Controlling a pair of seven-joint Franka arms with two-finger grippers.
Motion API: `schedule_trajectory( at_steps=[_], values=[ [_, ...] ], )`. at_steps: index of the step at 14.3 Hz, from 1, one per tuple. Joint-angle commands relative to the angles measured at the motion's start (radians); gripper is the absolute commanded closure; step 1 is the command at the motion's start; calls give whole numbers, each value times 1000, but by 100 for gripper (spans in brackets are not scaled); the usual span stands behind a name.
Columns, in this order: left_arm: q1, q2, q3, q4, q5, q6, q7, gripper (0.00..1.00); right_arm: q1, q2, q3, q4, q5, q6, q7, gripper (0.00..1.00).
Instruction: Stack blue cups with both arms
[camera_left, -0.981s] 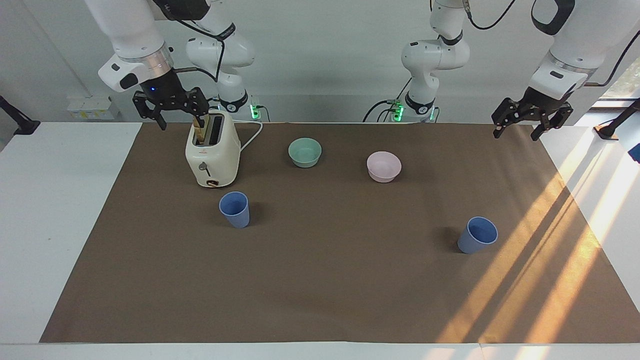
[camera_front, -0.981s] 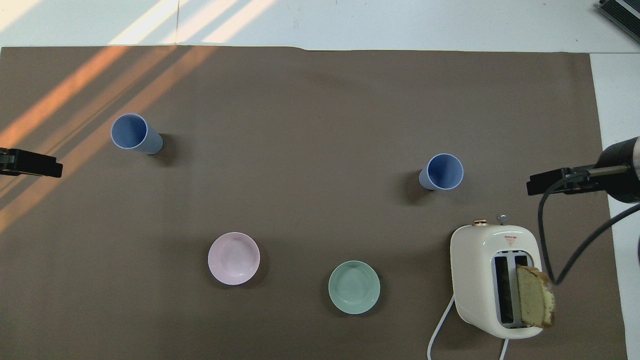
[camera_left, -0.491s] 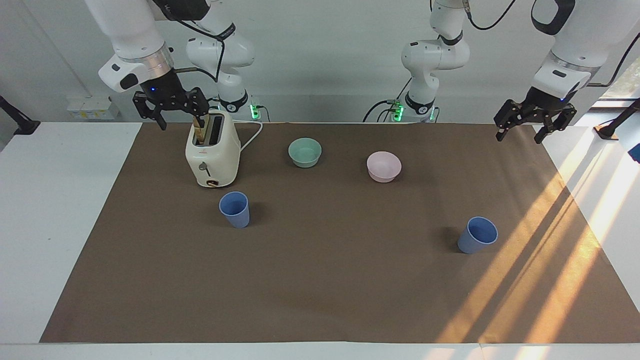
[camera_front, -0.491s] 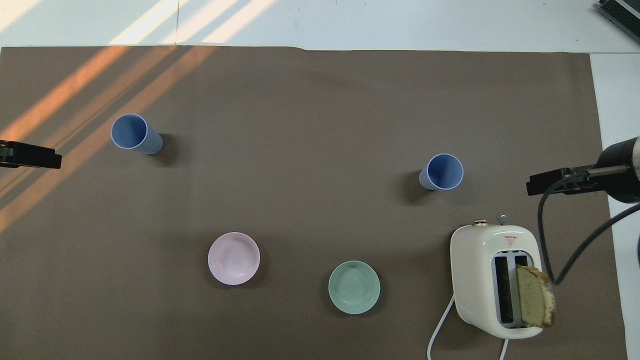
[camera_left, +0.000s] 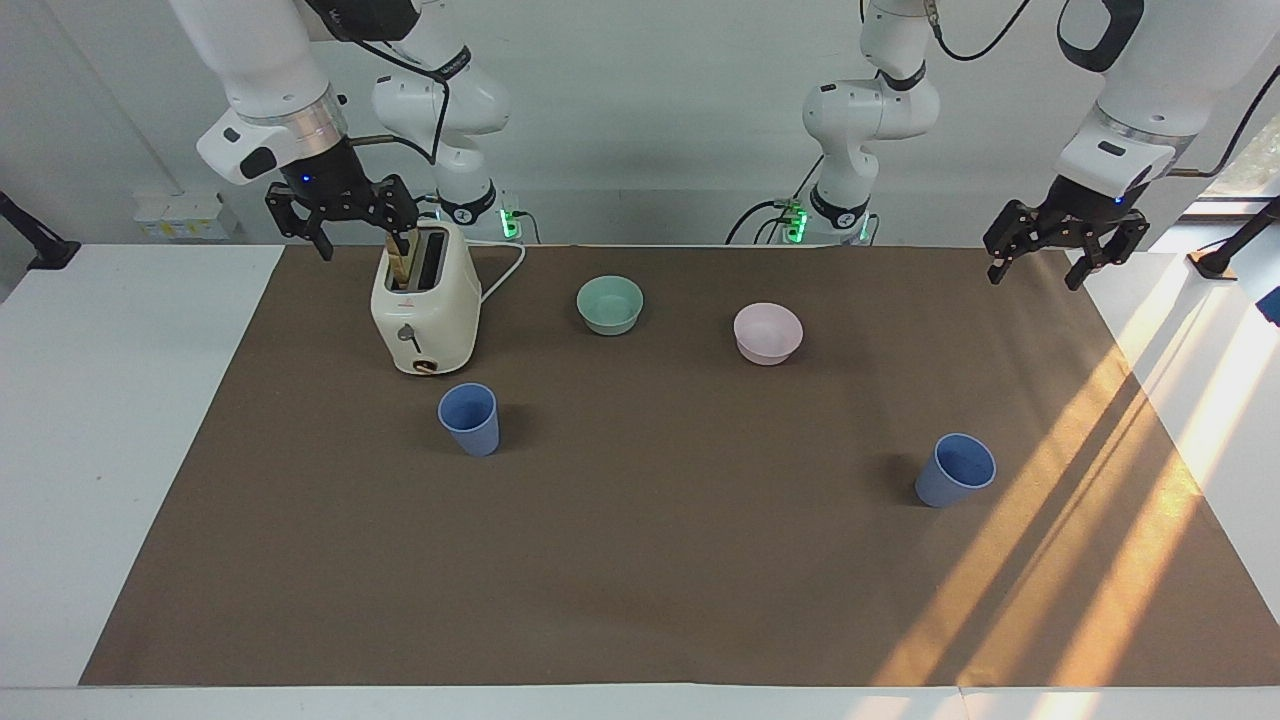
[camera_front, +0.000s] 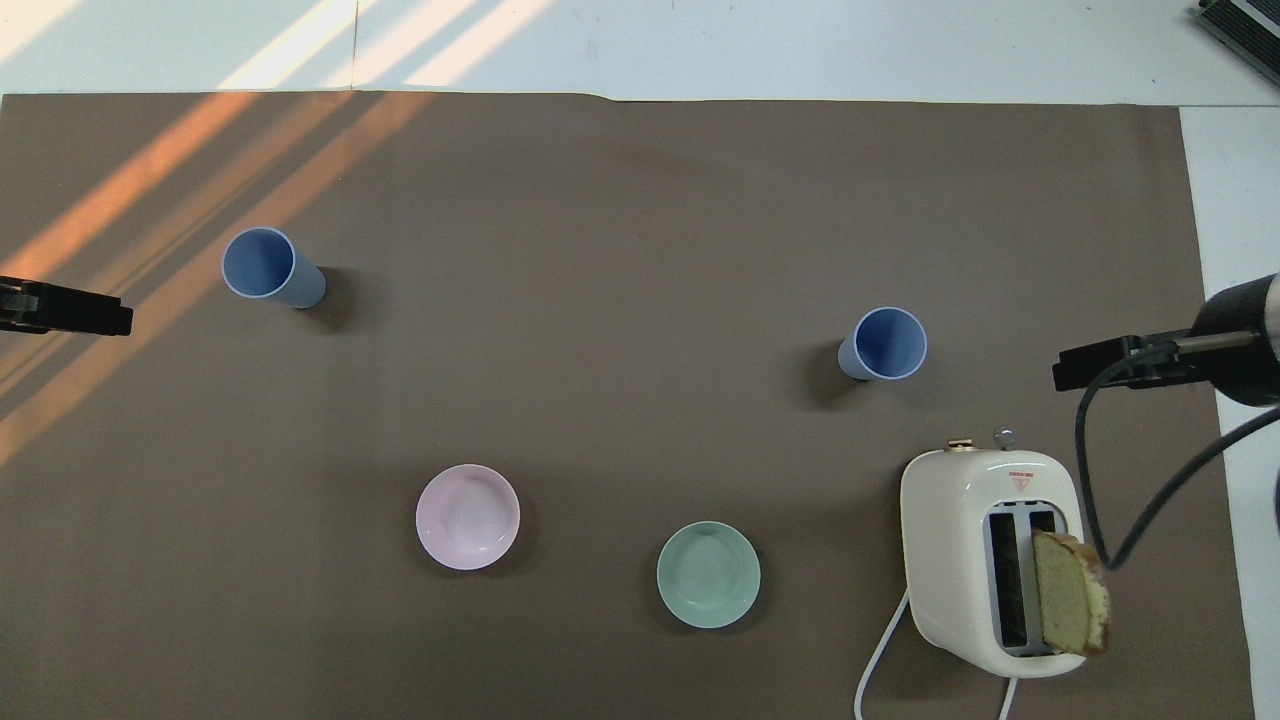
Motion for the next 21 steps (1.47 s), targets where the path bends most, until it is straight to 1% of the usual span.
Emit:
schedule_trajectory(
  at_steps=[1, 4, 7, 12, 15, 21],
  values=[
    [-6, -2, 5, -10, -9, 25, 17, 0, -20, -20, 9, -26, 12, 14, -30, 0],
    [1, 3, 5, 0, -11, 41, 19, 0, -20, -20, 9, -26, 12, 14, -30, 0],
    [6, 21, 7, 17, -8, 24, 29, 0, -20, -20, 9, -26, 12, 14, -30, 0],
    [9, 98, 5, 134, -9, -45, 29, 0, -20, -20, 9, -26, 12, 14, -30, 0],
    [0, 86, 7, 122, -11, -39, 42, 0, -20, -20, 9, -26, 12, 14, -30, 0],
    [8, 92, 5, 126, -20, -28, 48, 0, -20, -20, 9, -26, 12, 14, -30, 0]
  ],
)
